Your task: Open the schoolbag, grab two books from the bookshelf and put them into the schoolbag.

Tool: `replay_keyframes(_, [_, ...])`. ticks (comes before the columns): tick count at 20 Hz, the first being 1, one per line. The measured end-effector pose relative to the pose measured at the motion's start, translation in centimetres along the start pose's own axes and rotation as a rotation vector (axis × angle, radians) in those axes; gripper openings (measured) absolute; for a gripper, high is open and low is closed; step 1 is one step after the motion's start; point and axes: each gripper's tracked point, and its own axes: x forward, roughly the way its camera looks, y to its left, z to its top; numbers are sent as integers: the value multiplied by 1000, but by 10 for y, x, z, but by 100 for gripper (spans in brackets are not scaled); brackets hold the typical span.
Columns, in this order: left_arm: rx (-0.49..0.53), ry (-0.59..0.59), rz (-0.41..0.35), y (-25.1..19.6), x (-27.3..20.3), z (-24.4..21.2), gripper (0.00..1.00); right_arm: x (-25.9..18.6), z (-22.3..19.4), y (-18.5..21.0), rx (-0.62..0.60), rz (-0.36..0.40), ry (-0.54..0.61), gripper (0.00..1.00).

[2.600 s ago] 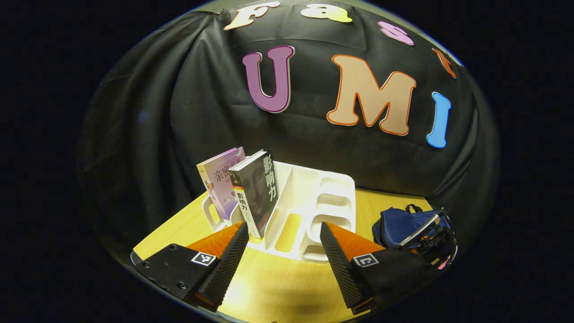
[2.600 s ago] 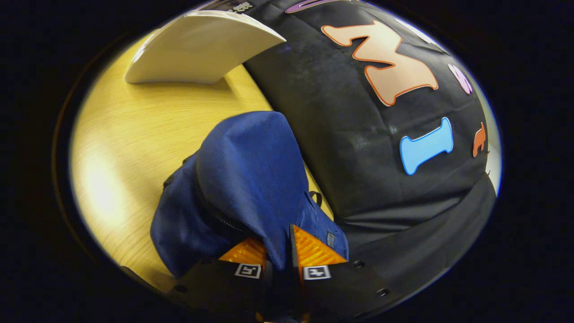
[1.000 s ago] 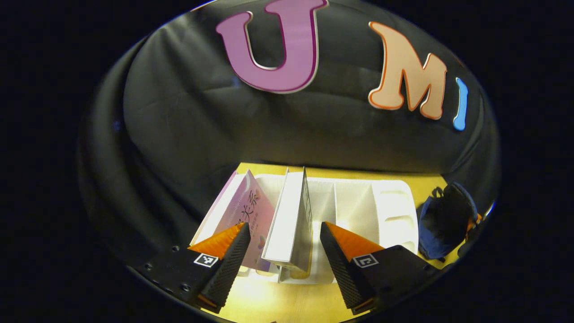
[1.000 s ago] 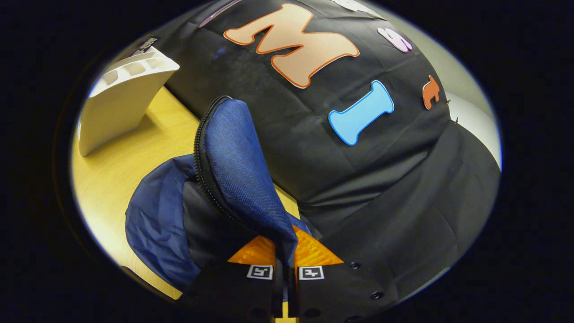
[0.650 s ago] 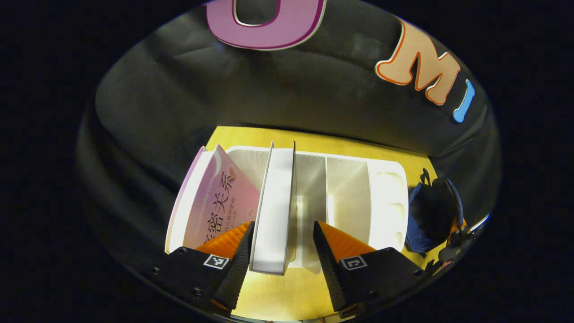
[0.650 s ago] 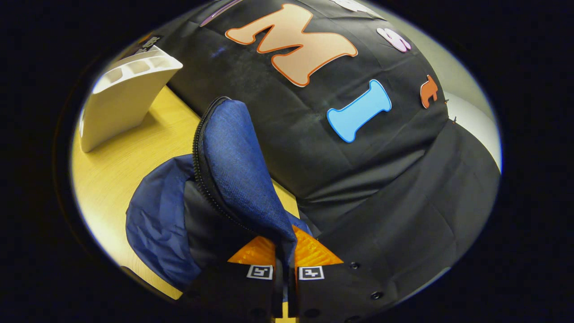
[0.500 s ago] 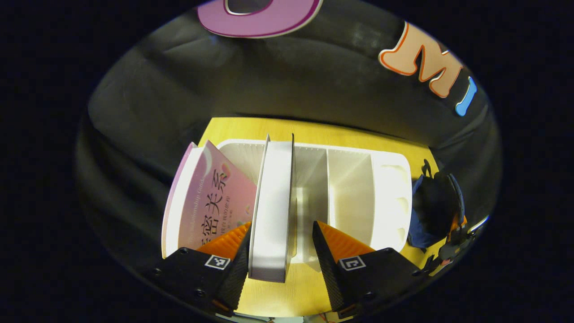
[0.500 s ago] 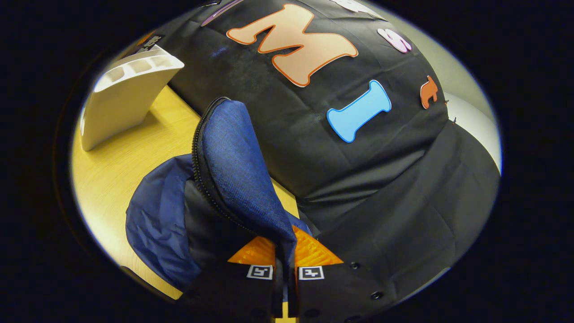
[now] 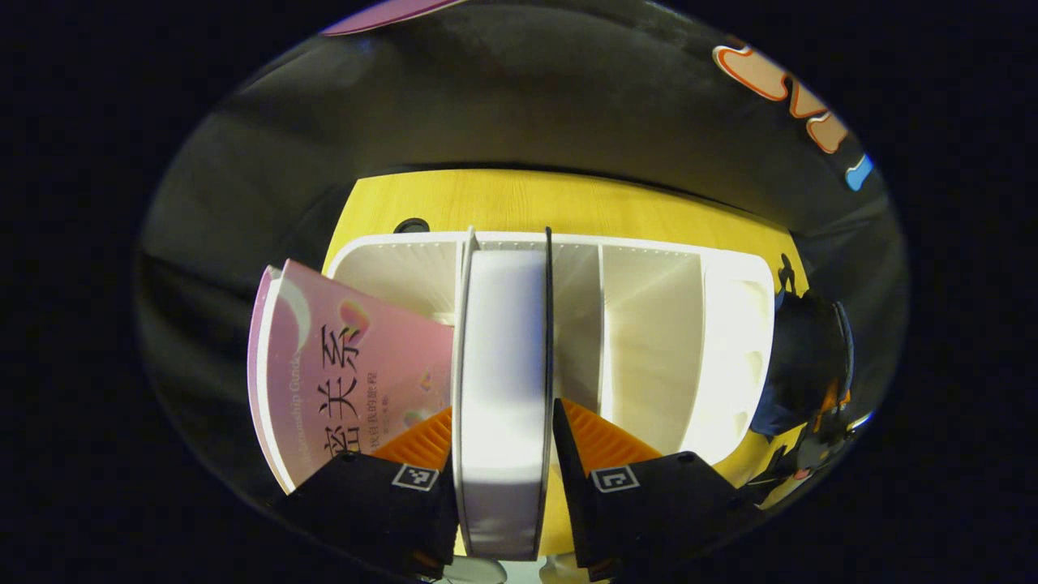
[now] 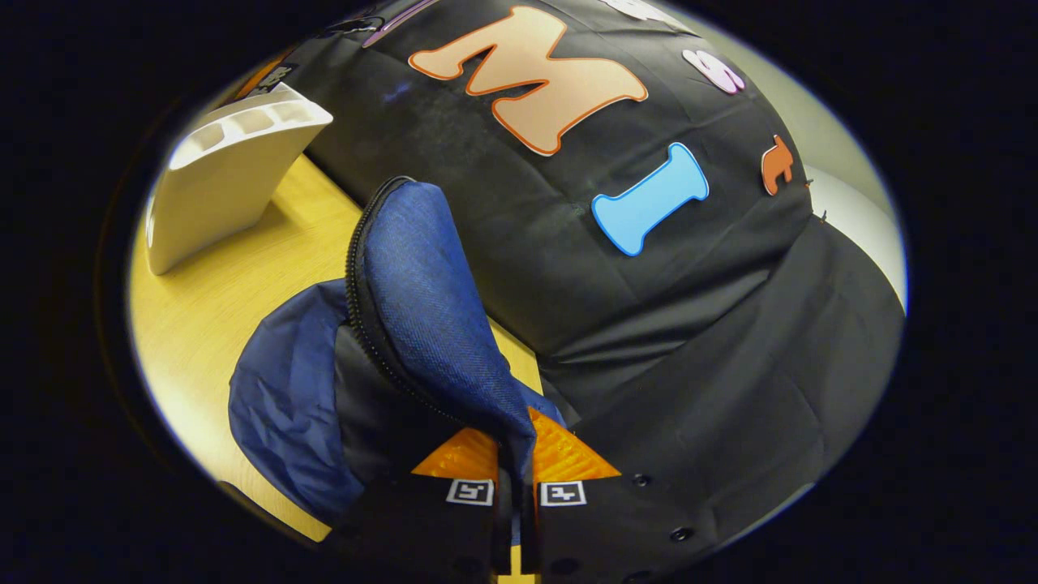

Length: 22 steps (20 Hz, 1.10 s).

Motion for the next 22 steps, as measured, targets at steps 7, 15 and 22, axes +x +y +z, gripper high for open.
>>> replay_keyframes(7, [18, 120, 0, -7, 17, -8, 40, 1, -2, 2, 0, 2, 1, 5])
replay_keyframes(15, [-90, 263, 91, -3, 10, -28, 40, 1, -2, 3, 1, 11, 0, 7])
replay_keyframes(22, [-70, 241, 85, -14, -40, -34, 41, 0, -1, 3, 6, 19, -11, 7])
